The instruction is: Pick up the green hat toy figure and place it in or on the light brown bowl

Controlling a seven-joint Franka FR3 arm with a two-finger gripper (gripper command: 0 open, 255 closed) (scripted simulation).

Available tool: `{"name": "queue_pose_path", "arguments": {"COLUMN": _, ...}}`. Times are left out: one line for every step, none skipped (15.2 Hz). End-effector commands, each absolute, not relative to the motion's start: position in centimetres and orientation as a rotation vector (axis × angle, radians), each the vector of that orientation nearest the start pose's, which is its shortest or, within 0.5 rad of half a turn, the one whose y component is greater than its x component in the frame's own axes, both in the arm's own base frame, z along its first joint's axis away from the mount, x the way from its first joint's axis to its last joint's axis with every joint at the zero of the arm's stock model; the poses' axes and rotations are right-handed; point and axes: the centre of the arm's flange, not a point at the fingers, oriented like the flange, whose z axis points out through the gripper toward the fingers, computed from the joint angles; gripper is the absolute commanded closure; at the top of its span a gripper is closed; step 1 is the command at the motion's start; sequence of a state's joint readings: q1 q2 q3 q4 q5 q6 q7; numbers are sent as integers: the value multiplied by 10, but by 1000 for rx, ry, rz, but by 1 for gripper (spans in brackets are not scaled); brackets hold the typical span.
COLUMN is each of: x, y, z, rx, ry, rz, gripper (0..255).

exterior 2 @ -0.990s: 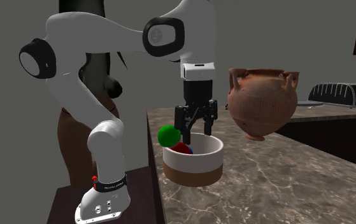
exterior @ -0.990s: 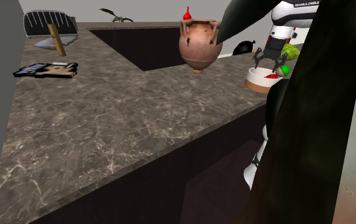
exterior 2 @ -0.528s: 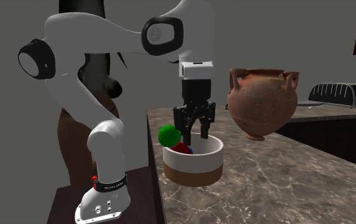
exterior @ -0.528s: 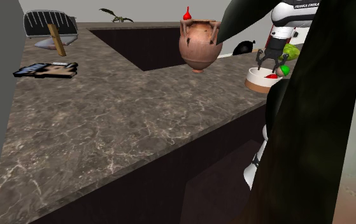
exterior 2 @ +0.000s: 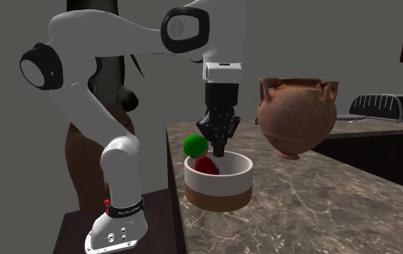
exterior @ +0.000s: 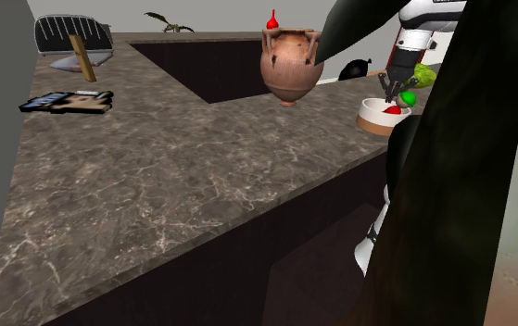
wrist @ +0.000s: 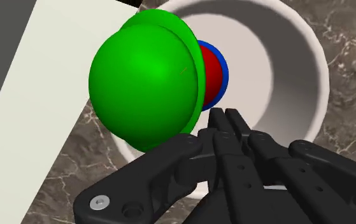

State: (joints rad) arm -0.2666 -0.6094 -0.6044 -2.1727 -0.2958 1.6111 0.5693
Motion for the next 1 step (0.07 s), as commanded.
{"name": "queue_pose_path", "arguments": {"x": 198, "y": -350, "z": 576, "rx": -2430, "ry": 1897, "rz": 68, "gripper": 255}}
